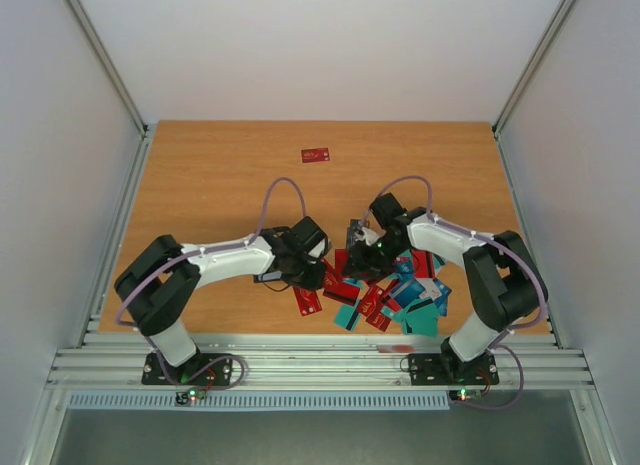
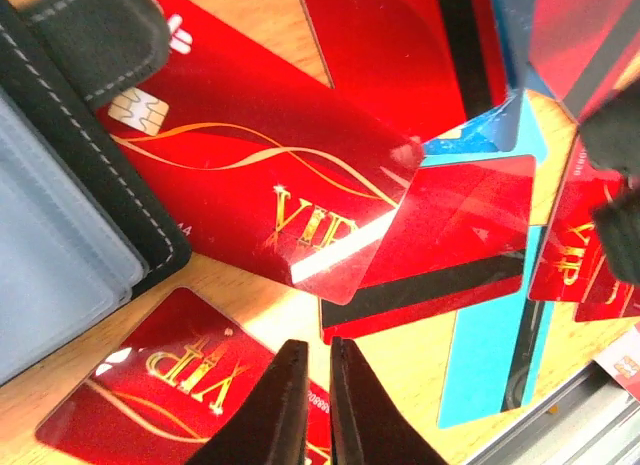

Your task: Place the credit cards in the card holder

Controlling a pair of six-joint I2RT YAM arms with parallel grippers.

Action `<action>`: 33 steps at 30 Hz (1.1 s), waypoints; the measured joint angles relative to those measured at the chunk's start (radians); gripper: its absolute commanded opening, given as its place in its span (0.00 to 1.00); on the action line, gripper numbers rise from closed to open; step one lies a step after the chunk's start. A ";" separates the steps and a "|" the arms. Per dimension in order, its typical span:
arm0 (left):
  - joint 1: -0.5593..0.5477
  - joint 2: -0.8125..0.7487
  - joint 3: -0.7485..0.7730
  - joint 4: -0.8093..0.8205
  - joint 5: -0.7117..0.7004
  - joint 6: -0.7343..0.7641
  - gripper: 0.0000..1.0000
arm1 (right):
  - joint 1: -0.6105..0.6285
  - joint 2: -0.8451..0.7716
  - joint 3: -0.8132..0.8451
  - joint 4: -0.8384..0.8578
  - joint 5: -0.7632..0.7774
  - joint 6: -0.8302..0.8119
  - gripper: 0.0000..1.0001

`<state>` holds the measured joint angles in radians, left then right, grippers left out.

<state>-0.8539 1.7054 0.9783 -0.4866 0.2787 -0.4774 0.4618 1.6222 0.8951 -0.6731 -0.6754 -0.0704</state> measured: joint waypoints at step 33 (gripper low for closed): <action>0.147 -0.048 -0.094 0.053 -0.003 -0.132 0.17 | 0.108 0.332 0.157 0.182 -0.216 -0.013 0.35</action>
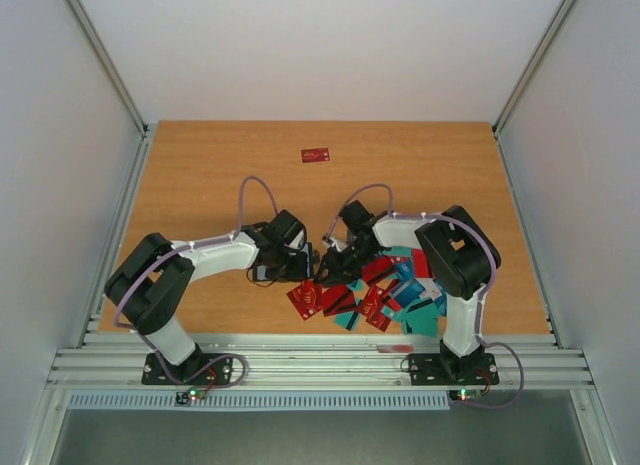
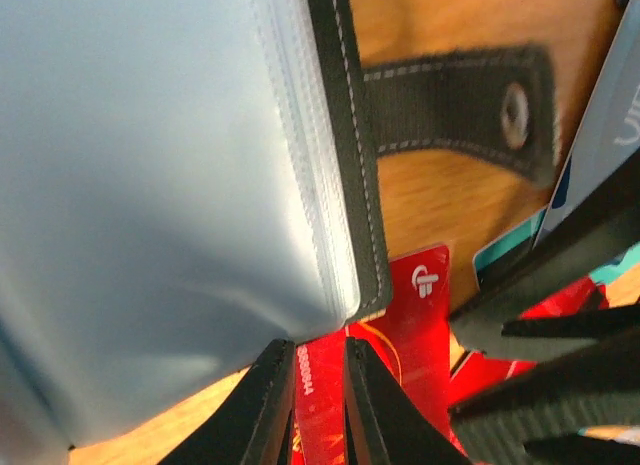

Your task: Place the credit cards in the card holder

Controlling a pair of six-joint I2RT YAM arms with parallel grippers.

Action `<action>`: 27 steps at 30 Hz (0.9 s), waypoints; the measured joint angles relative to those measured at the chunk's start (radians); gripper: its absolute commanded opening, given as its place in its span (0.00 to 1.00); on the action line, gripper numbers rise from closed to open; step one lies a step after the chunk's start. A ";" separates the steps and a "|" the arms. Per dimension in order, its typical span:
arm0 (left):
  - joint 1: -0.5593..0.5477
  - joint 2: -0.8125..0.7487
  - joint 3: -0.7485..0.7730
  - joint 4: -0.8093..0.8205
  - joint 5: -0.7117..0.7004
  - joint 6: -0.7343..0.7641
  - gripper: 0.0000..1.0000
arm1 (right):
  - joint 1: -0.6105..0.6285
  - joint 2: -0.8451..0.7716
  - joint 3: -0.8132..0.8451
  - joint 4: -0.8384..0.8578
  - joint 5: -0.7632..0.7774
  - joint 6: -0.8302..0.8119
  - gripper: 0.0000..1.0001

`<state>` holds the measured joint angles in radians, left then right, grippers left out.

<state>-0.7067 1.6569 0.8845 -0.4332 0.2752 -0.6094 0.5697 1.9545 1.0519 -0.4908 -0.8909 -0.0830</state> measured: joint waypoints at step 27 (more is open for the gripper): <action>-0.211 -0.101 -0.133 0.038 0.074 0.033 0.19 | 0.131 -0.345 -0.237 0.023 0.135 0.171 0.36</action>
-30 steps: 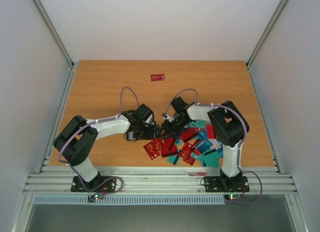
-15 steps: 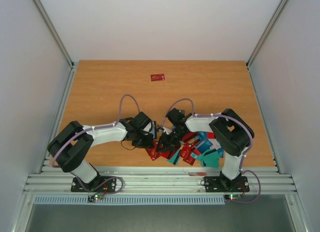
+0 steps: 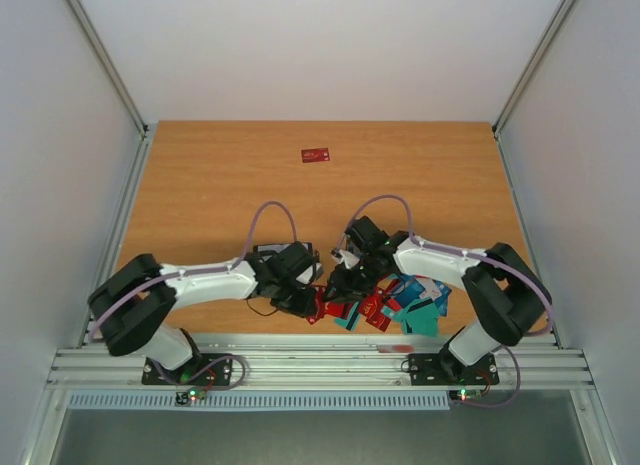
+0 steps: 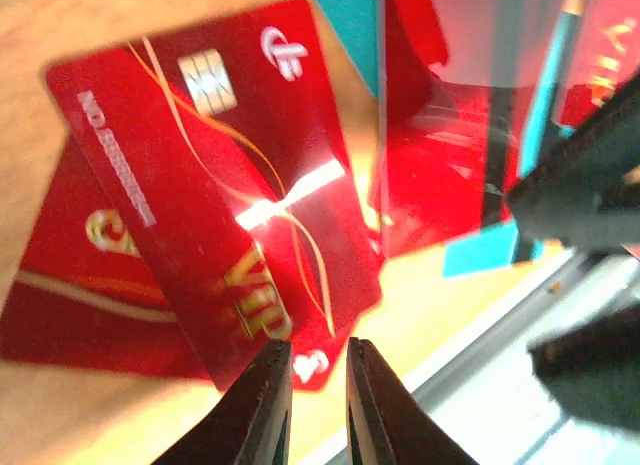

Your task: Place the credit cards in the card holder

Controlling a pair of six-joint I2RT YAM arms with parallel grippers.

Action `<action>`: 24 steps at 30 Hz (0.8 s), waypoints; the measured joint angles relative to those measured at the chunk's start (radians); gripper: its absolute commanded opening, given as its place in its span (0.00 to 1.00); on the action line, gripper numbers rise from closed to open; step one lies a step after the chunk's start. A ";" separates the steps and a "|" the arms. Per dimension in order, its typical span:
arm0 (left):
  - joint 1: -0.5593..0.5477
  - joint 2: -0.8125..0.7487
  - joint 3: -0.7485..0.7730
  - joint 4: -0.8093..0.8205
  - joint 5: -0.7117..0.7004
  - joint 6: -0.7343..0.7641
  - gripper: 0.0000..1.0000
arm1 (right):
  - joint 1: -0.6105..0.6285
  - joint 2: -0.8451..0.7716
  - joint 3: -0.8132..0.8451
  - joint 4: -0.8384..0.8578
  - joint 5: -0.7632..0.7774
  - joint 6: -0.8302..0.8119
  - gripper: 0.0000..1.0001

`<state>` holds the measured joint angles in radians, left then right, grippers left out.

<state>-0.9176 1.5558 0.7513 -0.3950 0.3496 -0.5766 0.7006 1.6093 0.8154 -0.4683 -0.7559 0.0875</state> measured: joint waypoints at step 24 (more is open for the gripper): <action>0.055 0.237 0.336 -0.217 -0.231 0.087 0.41 | 0.000 -0.372 -0.120 -0.180 0.237 0.073 0.39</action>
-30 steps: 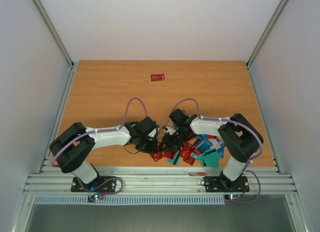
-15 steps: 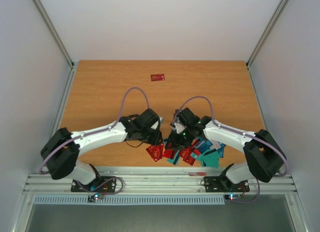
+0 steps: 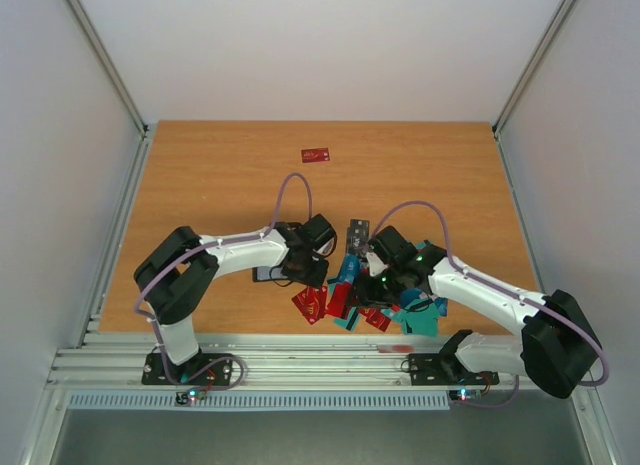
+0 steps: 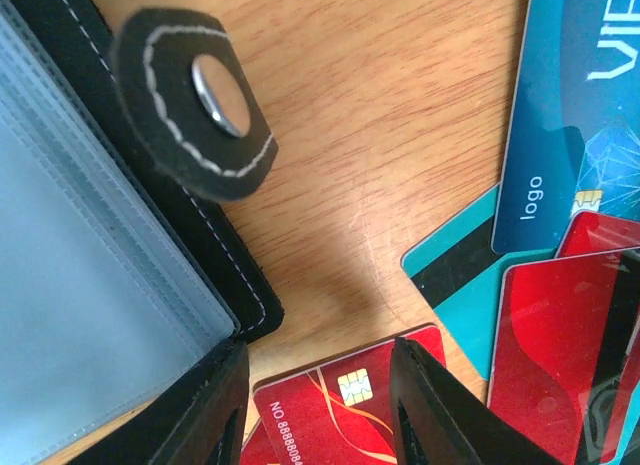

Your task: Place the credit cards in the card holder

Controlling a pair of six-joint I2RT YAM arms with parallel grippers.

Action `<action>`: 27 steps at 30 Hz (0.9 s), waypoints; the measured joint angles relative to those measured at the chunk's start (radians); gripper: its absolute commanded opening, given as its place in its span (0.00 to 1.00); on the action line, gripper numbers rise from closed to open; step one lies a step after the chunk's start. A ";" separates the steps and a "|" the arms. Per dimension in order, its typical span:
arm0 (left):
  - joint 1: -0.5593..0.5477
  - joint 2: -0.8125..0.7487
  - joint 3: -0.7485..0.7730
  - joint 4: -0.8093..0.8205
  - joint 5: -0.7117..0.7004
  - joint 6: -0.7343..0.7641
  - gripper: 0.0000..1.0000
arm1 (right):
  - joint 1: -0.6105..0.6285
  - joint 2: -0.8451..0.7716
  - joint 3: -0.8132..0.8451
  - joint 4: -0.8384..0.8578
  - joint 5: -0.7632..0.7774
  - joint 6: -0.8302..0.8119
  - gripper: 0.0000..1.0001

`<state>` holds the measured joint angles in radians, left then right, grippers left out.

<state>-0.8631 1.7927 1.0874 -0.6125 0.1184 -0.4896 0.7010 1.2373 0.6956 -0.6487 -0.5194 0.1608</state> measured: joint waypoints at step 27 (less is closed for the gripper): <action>-0.137 -0.146 -0.212 0.157 0.043 -0.206 0.40 | 0.000 -0.002 -0.026 -0.021 -0.008 0.006 0.40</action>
<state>-1.0004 1.6463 0.8749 -0.4557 0.1612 -0.6960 0.7010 1.2354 0.6701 -0.6701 -0.5270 0.1669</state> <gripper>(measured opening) 0.399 0.396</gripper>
